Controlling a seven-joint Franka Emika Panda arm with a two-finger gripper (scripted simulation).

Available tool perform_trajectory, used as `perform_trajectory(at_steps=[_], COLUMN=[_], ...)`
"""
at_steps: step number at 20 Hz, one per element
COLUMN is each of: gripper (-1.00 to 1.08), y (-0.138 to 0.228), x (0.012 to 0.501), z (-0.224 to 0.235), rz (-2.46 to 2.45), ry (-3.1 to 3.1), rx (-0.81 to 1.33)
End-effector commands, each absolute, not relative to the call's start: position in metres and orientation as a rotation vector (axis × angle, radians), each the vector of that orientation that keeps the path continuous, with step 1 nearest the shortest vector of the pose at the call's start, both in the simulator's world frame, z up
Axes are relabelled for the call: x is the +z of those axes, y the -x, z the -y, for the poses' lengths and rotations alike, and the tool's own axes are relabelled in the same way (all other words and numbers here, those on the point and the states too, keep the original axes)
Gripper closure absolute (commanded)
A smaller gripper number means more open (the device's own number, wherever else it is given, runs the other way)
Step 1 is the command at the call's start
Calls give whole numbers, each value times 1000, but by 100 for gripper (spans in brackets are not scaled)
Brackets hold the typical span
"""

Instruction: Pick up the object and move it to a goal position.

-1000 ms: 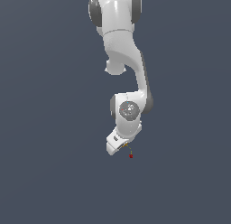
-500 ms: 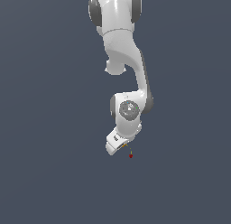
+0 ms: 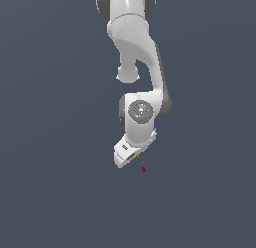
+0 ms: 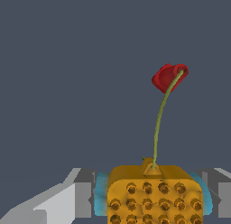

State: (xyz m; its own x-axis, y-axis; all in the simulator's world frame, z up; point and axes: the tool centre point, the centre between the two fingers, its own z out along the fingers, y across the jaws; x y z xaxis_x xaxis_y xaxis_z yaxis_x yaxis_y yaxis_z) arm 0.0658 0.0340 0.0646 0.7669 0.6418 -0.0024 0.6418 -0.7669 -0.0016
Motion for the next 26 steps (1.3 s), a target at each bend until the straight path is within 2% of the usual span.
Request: perform_trajectory(at_steps=[1,26], gripper=[108,108], y=[-67,-80], x=[88,361], z=[-29,32], rz=[1072,1074], ry=[2953,2951], rx=[1,0])
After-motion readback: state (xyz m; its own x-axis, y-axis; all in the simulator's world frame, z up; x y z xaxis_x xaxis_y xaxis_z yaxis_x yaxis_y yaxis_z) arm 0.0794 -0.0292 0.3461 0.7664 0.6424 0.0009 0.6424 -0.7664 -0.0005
